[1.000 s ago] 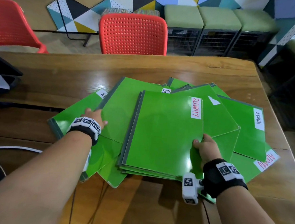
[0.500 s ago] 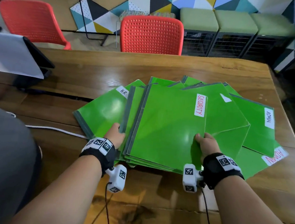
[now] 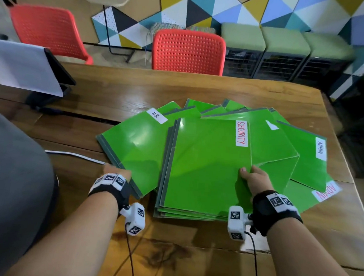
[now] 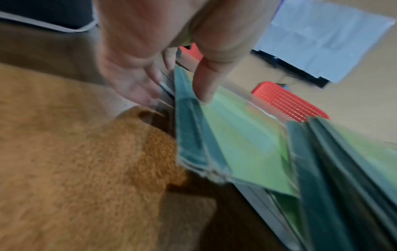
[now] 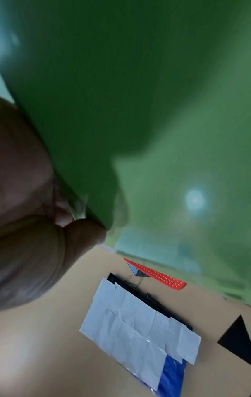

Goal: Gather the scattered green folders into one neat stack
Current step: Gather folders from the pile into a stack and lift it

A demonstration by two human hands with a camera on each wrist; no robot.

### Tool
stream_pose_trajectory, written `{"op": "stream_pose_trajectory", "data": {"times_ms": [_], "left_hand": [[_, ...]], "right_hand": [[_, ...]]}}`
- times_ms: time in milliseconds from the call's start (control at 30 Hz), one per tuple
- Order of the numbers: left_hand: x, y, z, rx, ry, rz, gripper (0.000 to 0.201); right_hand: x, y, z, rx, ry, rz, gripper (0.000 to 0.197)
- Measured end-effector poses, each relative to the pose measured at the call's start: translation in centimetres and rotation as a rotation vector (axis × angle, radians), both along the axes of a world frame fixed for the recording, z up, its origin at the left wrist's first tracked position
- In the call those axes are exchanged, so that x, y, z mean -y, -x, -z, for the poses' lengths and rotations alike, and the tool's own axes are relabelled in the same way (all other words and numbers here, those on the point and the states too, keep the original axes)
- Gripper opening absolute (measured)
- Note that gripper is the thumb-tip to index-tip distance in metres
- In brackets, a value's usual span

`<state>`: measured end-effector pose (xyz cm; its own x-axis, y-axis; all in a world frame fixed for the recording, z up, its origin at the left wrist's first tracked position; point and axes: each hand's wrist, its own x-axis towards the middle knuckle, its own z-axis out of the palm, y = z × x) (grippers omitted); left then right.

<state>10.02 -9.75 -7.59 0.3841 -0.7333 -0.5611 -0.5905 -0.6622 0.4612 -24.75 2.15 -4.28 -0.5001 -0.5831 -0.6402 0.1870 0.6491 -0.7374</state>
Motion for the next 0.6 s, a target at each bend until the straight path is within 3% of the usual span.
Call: {"op": "stream_pose_trajectory", "data": {"times_ms": [100,333,533,600], "left_hand": [[0.4,-0.9,0.2,-0.048,-0.024,0.054,0.044],[0.1,-1.5,-0.3,-0.137,0.143,0.049,0.038],[-3.4,1.5,0.0,-0.328,0.166,0.114,0.036],[-4.7,3.3,-0.5,-0.418,0.157,0.055,0.028]], "right_hand": [[-0.5,0.7,0.0,0.003,0.024,0.027,0.061],[0.2,0.7,-0.7,-0.009,0.084,0.014,0.062],[-0.2,-1.5,0.5,0.011,0.090,-0.054,0.050],[-0.8,-2.2,1.2,-0.001,0.090,-0.109,0.059]]}}
